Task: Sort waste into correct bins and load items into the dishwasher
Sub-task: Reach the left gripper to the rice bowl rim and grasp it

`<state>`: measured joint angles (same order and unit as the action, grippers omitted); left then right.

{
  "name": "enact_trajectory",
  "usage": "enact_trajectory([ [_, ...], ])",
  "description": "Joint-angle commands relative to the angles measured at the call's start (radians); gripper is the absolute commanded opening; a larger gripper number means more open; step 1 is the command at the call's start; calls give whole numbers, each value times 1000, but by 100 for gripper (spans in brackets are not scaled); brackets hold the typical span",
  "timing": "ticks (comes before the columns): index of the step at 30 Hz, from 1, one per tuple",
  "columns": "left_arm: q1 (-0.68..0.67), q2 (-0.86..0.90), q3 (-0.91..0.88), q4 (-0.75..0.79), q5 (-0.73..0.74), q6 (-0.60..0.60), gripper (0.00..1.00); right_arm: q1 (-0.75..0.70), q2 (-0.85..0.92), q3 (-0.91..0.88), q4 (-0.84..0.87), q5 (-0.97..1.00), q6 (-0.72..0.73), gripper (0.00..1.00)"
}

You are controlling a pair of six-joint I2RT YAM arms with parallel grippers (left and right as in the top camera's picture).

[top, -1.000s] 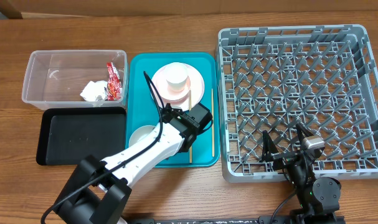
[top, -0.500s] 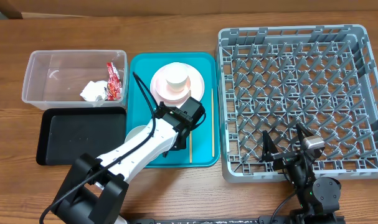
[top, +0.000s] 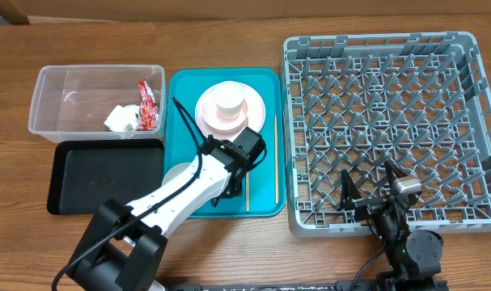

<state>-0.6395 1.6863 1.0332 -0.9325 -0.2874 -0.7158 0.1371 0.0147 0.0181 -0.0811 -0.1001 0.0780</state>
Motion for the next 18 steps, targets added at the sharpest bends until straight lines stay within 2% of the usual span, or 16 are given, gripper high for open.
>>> enact_trajectory([
  [1, 5, 7, -19, 8, -7, -18, 25, -4, -8, -10, 5, 2, 0, 100],
  [18, 5, 7, -38, 43, -8, -17, 23, -4, -8, -10, 5, 2, 0, 100],
])
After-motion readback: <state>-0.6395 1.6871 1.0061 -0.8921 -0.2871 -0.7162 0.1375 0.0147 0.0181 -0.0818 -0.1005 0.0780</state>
